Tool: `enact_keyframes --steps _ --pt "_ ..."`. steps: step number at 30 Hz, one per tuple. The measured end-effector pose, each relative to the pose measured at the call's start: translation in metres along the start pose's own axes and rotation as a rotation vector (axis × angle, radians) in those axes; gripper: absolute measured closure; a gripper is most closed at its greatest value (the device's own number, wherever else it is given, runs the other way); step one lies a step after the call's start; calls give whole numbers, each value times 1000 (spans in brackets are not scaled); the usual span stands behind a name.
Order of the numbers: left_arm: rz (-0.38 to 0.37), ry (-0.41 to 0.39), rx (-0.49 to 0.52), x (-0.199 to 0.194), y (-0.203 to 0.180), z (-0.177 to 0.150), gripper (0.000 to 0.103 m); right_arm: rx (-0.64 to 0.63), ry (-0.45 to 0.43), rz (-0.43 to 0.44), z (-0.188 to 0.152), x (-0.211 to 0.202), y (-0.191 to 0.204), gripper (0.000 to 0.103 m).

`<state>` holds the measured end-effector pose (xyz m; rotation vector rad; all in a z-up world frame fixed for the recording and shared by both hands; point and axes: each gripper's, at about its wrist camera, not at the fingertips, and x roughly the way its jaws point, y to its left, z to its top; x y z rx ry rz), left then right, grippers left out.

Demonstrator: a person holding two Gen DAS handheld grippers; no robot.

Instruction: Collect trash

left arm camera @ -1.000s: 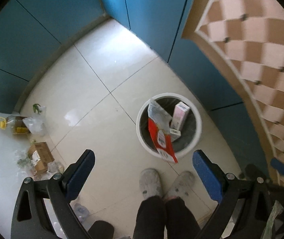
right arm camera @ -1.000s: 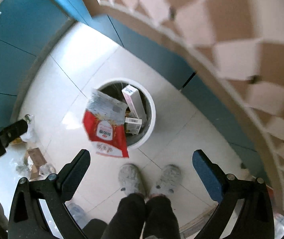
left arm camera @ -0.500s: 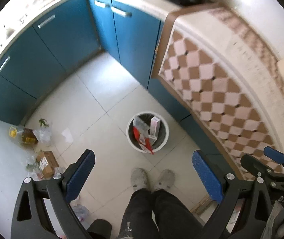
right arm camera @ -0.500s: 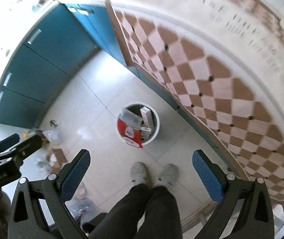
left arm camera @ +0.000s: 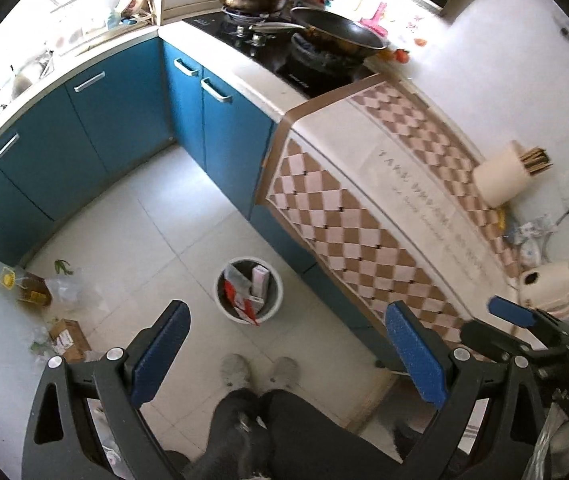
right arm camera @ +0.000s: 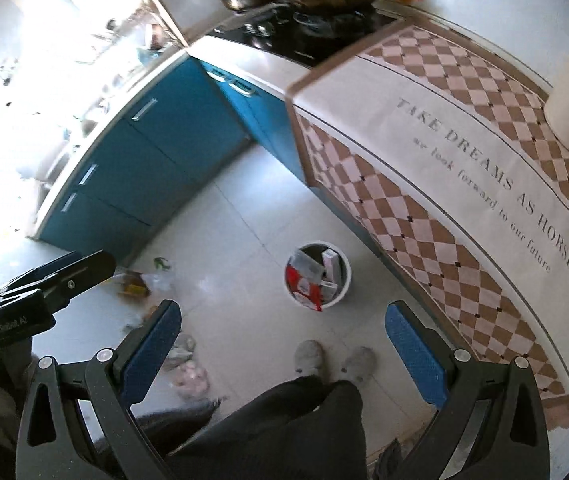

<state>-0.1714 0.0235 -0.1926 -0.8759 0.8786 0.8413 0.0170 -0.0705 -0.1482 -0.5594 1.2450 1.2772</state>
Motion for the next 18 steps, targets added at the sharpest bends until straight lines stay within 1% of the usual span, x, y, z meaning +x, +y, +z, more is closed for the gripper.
enact_keyframes --steps 4,9,11,16,17,18 --pt "-61 11 3 -19 -5 -7 3 -14 1 46 -2 -25 8 0" --pt "-119 17 -4 -34 -9 -13 3 -34 13 107 -5 -43 16 0" --pt "-131 15 -3 -38 -11 -16 3 -31 21 133 -6 -47 17 0" --pt "-154 1 -16 -46 -12 -21 3 -44 36 160 -8 -55 17 0" --pt "-155 -1 -18 -47 -12 -21 0 -46 39 162 -8 -54 16 0" --pt "-155 -4 -21 -48 -12 -21 0 -51 41 160 -8 -55 17 0"
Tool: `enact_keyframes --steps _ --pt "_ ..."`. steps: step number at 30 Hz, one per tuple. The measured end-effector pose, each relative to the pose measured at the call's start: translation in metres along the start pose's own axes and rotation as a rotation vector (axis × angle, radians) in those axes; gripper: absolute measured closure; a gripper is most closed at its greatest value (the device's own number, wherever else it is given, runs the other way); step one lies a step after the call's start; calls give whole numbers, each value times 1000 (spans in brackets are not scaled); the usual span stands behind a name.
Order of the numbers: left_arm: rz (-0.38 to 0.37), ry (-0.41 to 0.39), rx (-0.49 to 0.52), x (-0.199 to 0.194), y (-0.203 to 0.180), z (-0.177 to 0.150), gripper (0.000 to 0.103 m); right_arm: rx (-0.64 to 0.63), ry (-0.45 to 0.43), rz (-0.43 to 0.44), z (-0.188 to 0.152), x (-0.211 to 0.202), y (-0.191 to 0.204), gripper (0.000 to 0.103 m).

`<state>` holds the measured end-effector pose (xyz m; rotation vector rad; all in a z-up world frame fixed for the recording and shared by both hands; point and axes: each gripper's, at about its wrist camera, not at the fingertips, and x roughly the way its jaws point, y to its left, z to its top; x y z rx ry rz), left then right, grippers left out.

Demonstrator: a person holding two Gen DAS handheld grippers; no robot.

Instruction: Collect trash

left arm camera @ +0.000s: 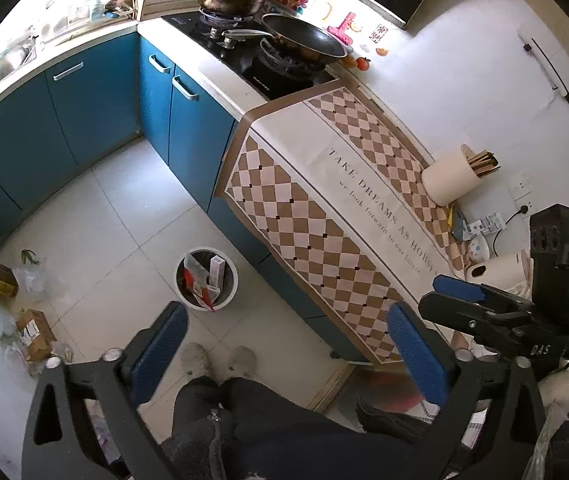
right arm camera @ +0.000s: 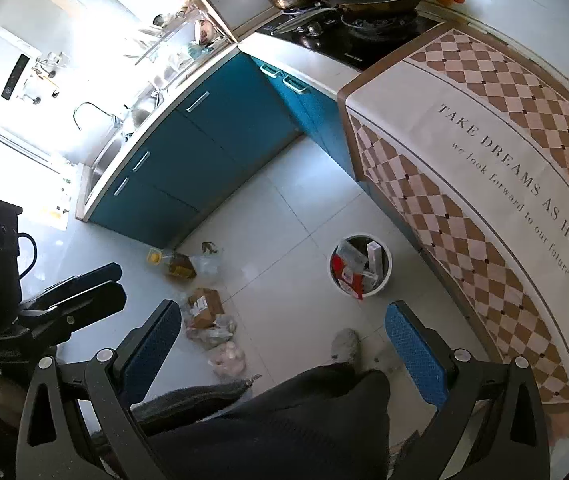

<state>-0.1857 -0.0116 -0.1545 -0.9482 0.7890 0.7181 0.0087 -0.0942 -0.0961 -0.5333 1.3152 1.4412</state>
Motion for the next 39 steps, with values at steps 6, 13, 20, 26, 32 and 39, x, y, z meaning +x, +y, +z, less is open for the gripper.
enact_keyframes --steps 6,13,20,26,32,39 --pt "15 -15 -9 -4 2 -2 0 -17 12 14 0 -1 2 0" --pt "15 -17 -8 -5 3 -1 0 -33 25 25 0 0 4 0" --pt "17 -16 -6 -7 4 -2 0 -36 30 31 0 -1 8 0" --pt "16 -13 -2 -13 10 -1 0 -40 37 39 -3 0 7 0" --pt "16 -14 -1 -15 12 0 0 -42 38 41 -4 -1 6 0" --pt "13 -14 1 -13 10 -2 0 -42 34 39 -4 -1 7 0"
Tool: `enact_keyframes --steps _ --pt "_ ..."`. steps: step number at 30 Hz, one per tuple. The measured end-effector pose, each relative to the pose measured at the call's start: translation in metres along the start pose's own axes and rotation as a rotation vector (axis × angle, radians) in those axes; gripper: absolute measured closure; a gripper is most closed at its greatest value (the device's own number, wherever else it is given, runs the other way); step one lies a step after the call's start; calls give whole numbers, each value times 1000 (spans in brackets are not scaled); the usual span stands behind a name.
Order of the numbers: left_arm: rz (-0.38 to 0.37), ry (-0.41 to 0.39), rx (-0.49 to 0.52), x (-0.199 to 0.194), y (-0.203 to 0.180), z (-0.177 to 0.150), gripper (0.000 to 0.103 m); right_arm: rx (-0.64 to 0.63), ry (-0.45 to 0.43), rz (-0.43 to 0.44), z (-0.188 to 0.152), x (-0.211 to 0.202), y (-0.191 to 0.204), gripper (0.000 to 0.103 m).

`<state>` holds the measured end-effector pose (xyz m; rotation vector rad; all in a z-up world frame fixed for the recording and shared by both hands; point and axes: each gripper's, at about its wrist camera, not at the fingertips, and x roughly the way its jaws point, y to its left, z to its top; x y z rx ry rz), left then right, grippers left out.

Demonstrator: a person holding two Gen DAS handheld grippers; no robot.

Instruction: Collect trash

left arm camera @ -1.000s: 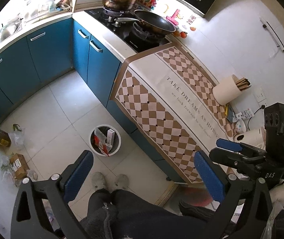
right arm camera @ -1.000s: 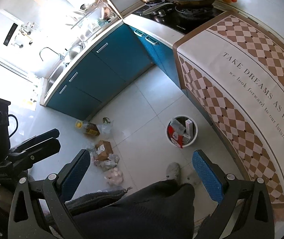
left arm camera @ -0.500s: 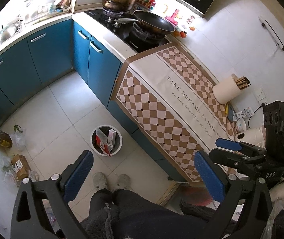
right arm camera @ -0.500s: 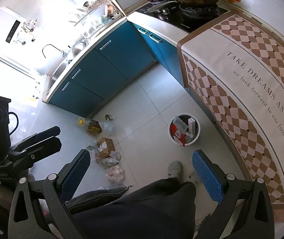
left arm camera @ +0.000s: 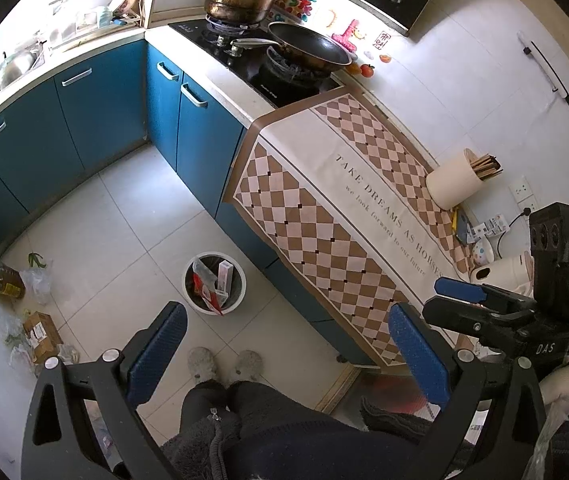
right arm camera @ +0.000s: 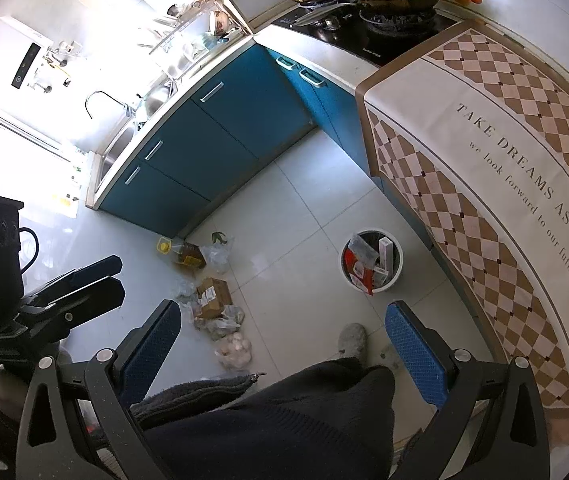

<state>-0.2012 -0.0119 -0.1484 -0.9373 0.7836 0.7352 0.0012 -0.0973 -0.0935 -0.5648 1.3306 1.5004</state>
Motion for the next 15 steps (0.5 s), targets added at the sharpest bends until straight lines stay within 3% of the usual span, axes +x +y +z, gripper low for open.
enact_keyframes --steps 15 --pt "-13 7 18 -1 1 5 0 24 -16 -10 4 -6 -1 0"
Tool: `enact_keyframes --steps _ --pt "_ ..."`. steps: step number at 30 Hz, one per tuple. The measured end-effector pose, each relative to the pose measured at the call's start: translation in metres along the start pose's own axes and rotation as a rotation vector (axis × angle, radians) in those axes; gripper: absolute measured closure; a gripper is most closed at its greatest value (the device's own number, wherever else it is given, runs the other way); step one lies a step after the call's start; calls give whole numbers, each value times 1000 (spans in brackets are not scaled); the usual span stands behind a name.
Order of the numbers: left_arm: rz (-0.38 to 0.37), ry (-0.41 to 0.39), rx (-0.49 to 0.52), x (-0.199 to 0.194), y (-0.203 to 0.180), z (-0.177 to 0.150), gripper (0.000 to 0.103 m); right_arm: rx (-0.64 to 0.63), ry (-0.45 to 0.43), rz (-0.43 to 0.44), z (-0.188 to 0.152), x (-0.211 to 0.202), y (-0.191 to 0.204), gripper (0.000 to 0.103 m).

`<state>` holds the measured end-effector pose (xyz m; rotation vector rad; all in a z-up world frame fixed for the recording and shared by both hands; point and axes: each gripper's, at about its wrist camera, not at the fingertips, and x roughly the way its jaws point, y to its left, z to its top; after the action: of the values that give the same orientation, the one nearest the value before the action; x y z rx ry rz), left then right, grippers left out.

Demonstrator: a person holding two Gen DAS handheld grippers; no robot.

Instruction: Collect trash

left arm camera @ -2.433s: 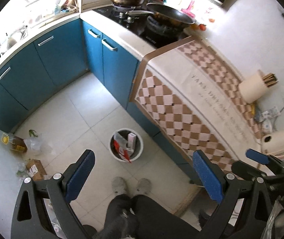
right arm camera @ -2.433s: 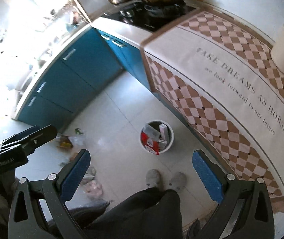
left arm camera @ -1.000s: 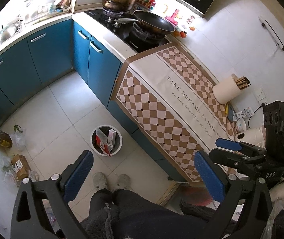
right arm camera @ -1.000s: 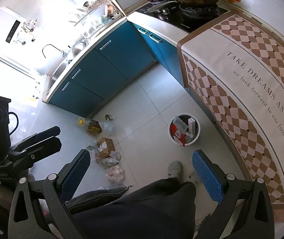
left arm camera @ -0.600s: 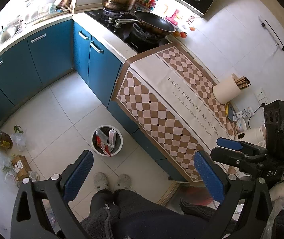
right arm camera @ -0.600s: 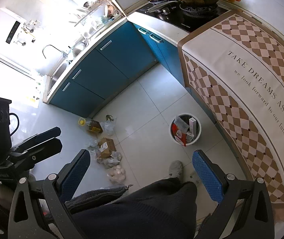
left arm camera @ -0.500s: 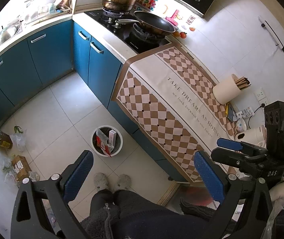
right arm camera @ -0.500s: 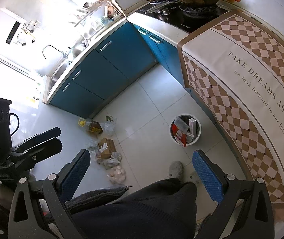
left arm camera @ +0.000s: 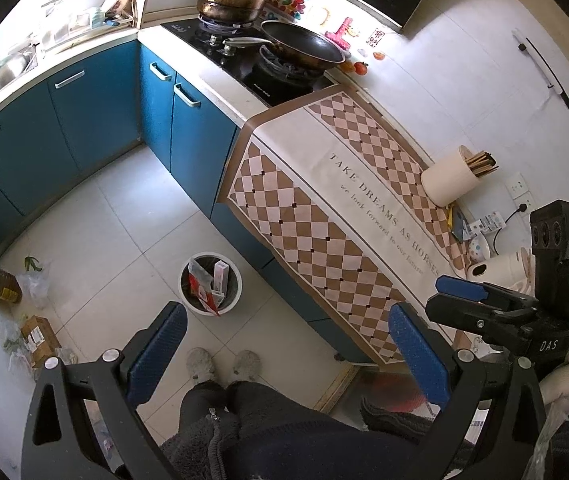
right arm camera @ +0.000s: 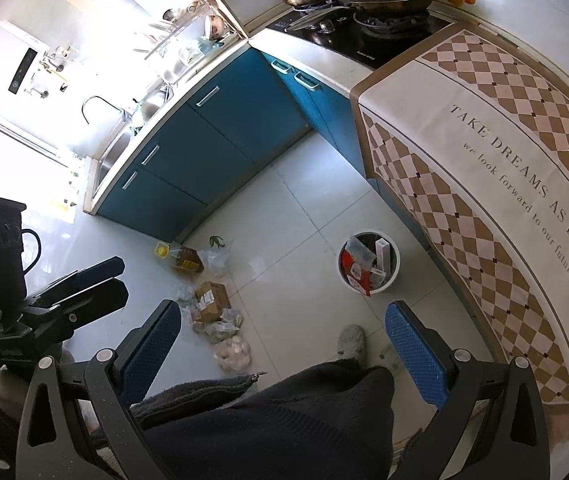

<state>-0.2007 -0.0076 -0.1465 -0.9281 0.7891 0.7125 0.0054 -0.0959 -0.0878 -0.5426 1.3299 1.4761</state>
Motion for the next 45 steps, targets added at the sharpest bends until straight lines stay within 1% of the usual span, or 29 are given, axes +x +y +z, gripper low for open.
enact_keyframes --steps 17,45 --pt "-18 4 16 5 -9 7 0 10 -14 -5 0 -5 2 0" --pt "-21 1 19 5 -10 7 0 11 -19 -7 6 -9 2 0"
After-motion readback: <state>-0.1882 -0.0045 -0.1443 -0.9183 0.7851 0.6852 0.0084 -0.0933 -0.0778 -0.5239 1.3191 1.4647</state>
